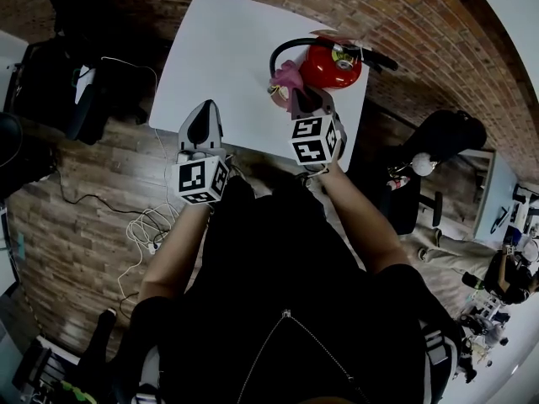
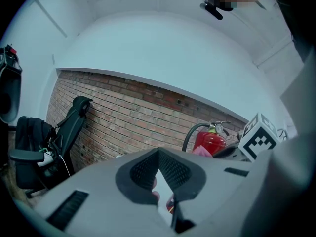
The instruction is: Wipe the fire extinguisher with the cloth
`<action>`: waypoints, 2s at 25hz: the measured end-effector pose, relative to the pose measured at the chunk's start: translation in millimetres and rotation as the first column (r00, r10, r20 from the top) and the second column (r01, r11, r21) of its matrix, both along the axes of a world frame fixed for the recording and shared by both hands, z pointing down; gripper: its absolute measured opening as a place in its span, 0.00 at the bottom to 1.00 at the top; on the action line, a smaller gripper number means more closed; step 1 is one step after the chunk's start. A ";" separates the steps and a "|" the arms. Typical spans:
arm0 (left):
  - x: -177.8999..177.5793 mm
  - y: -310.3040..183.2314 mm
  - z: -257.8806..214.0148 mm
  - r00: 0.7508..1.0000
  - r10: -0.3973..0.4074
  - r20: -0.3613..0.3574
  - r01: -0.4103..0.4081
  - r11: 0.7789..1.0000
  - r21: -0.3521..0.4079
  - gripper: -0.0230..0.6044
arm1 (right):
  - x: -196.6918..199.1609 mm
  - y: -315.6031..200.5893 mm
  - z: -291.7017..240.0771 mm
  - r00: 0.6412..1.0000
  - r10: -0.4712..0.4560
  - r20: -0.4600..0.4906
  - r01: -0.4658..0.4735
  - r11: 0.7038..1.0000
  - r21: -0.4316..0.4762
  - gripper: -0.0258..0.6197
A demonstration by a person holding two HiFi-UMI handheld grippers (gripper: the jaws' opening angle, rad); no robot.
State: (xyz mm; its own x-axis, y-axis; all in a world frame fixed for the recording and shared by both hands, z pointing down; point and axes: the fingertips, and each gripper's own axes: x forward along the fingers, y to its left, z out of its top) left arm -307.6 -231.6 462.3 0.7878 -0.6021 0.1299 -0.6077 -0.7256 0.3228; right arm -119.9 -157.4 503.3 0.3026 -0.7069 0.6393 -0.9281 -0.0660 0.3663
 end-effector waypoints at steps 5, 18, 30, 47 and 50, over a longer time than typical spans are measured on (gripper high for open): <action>8.8 -0.8 -6.2 1.000 0.014 -0.012 -0.013 1.000 0.008 0.05 | 2.2 2.5 -29.1 0.998 -0.009 -0.063 0.011 0.999 0.042 0.15; 31.0 3.2 -30.8 0.998 0.060 -0.026 -0.058 0.997 0.050 0.05 | 1.4 20.1 -90.9 0.989 -0.034 -0.147 0.060 0.983 0.175 0.15; 72.9 70.2 -117.7 0.996 0.079 -0.045 -0.069 0.978 0.198 0.05 | 18.3 111.7 -188.2 0.983 -0.163 -0.087 0.185 0.849 0.495 0.15; 75.6 204.3 -148.0 0.996 0.032 0.081 -0.053 0.964 0.262 0.05 | 72.0 230.5 -188.8 0.886 -0.357 0.296 0.093 0.762 0.641 0.15; 71.7 209.5 -149.4 0.994 0.039 0.101 -0.064 0.963 0.263 0.05 | 69.0 236.6 -188.1 0.877 -0.368 0.309 0.095 0.764 0.638 0.15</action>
